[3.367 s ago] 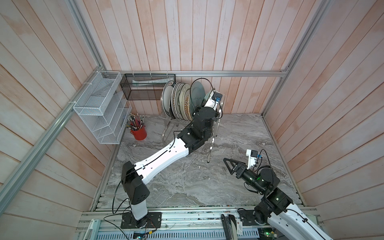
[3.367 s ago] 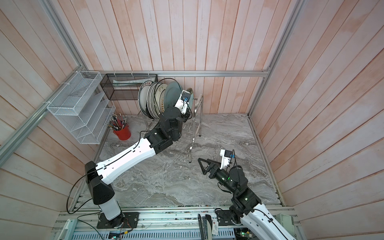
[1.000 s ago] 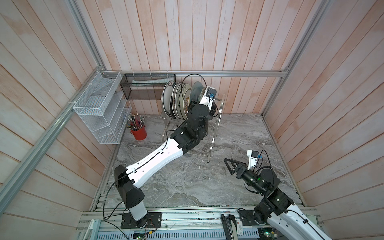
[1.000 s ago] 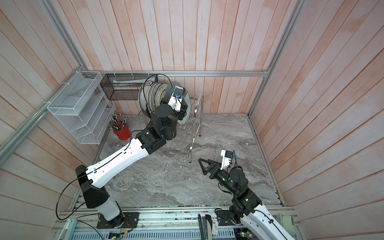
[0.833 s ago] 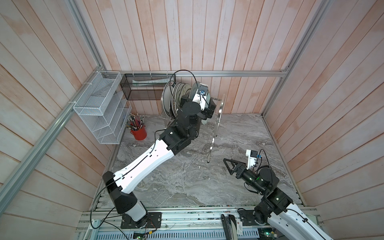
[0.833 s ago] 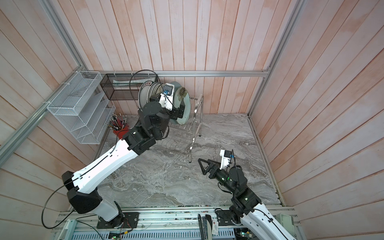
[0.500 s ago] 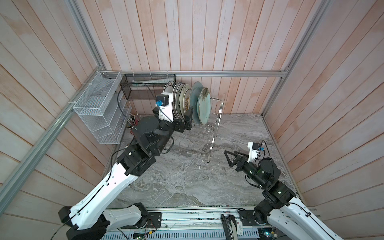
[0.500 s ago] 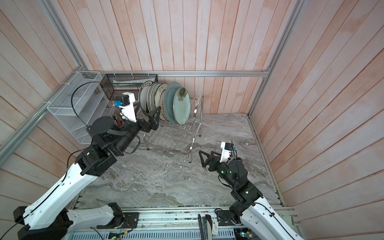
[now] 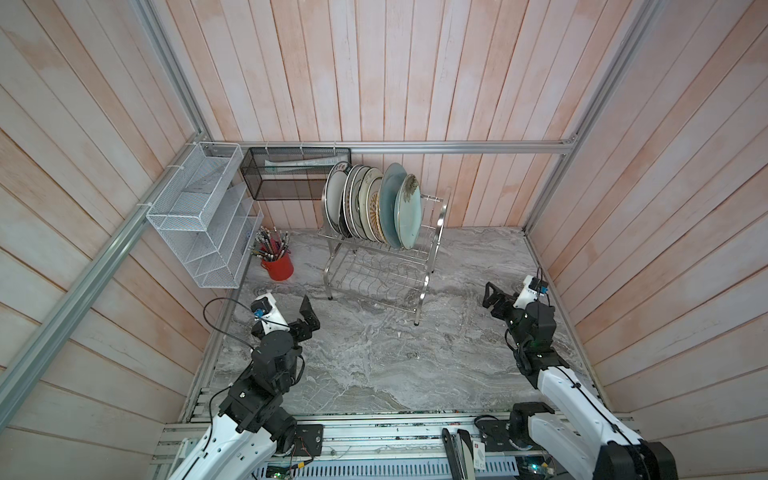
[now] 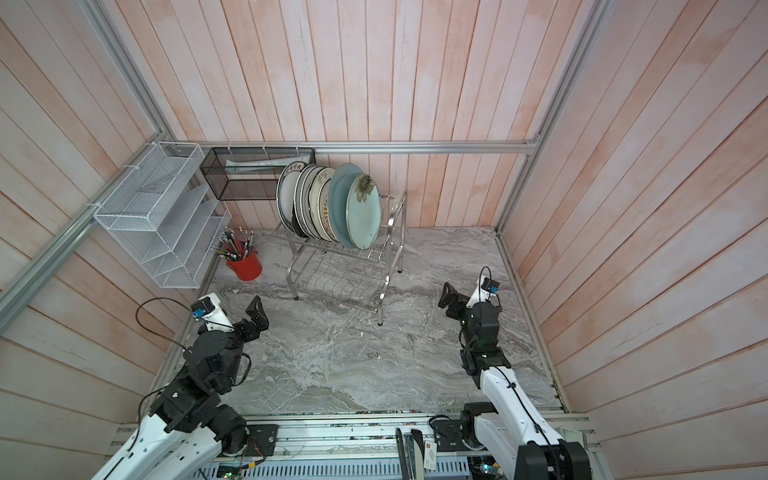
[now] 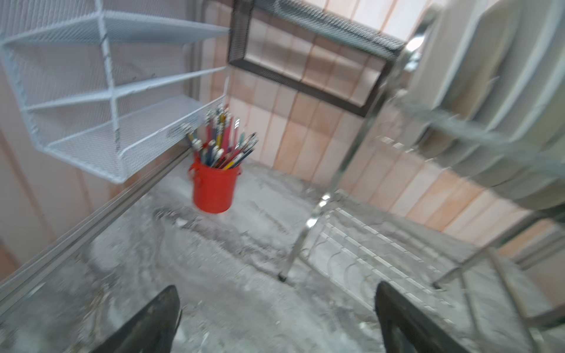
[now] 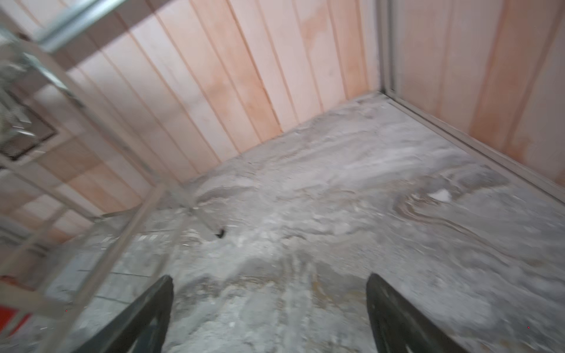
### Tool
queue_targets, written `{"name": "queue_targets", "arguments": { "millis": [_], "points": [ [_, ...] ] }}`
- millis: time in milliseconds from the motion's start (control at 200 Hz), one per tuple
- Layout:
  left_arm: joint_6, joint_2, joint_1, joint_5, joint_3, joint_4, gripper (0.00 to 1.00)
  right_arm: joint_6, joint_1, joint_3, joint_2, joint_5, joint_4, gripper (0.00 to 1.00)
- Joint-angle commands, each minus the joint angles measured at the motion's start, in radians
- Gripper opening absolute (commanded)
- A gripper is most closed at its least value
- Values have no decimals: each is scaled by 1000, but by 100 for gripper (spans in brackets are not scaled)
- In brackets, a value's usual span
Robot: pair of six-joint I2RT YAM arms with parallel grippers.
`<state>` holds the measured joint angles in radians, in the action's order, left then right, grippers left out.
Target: Load the plates into the dish rack
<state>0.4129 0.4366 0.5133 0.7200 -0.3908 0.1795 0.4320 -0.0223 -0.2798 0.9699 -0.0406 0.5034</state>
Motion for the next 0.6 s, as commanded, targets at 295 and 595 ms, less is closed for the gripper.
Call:
{"name": "queue_targets", "arguments": {
  "millis": [295, 595],
  "points": [
    [-174, 470, -323, -41, 310, -912, 100, -272, 55, 44, 268, -108, 435, 98],
    [-251, 829, -450, -255, 265, -1296, 100, -352, 74, 113, 442, -84, 738, 98]
  ]
}}
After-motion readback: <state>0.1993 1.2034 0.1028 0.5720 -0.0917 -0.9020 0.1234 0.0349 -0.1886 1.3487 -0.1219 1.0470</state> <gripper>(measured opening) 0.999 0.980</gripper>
